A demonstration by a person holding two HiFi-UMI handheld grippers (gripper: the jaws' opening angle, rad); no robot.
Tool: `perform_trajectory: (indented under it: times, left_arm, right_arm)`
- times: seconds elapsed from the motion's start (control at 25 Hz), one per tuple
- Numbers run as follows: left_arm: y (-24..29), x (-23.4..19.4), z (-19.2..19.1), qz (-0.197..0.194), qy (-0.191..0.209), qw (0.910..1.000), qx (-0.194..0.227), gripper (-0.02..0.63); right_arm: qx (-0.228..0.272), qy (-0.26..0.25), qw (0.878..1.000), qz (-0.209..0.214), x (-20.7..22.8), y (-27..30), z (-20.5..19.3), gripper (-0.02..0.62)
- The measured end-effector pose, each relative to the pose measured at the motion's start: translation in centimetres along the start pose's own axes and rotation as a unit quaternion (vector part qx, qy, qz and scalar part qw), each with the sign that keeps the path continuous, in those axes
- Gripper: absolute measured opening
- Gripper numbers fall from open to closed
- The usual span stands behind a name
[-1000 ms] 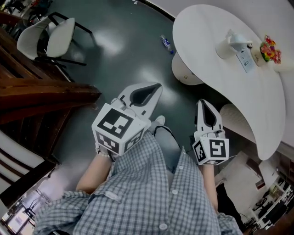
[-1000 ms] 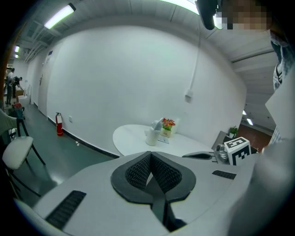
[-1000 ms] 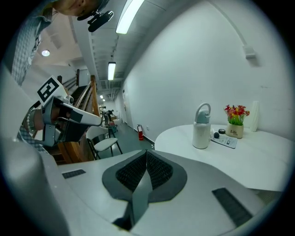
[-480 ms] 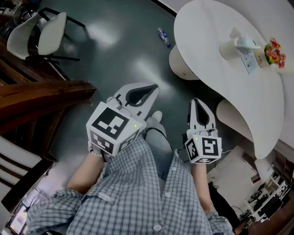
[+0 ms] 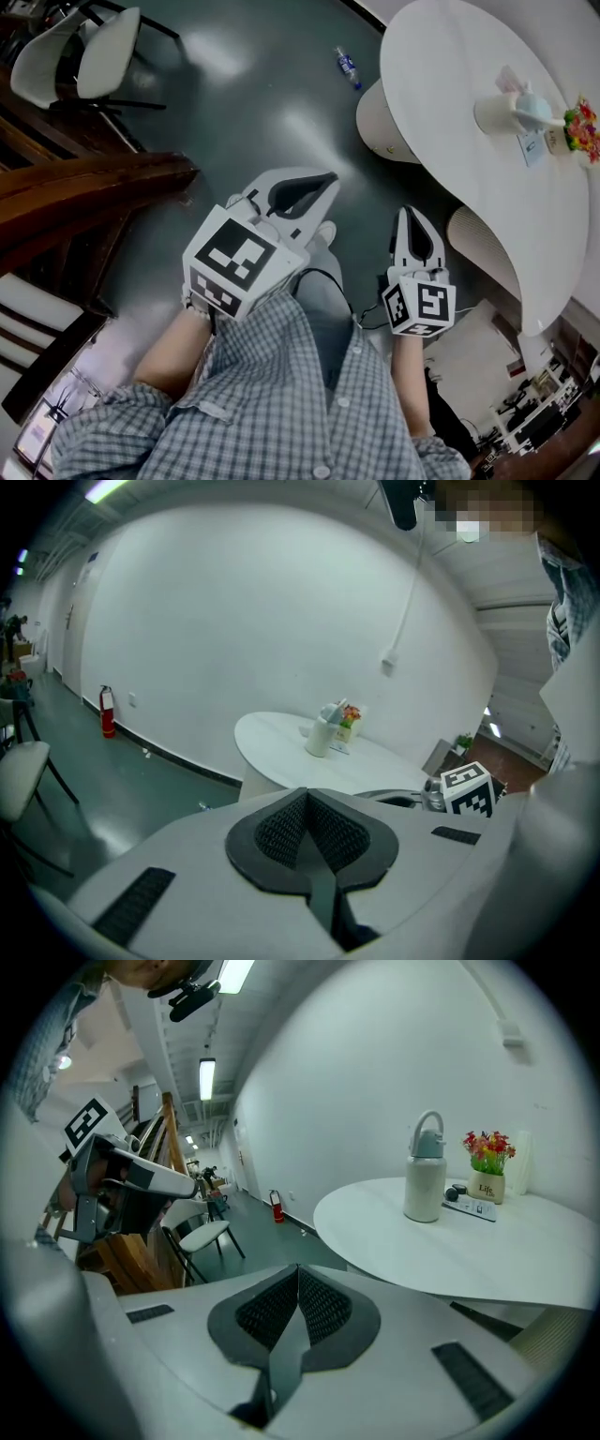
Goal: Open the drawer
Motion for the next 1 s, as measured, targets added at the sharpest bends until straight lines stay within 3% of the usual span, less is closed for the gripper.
perform_trajectory:
  times: [0.72, 1.0]
  left_arm:
    - [2.8, -3.3, -5.6, -0.001, -0.013, 0.9998, -0.015, 0.005]
    - [4.1, -3.9, -8.3, 0.009, -0.028, 0.9993, -0.024, 0.005]
  right_arm:
    - [-0.033, -0.017, 0.999, -0.015, 2.1, 7.2, -5.2, 0.011]
    - [-0.029, 0.010, 0.999, -0.041, 4.6, 9.6, -7.4, 0.011]
Point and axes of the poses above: the fingertips, and each gripper's own axes: y forward along the fingers, x to its right, z out of its top, the point moved 1 cm from there along -y, backward along the fingers, and after that the axes turned 8 degrees about y, right-handed, at the moved point
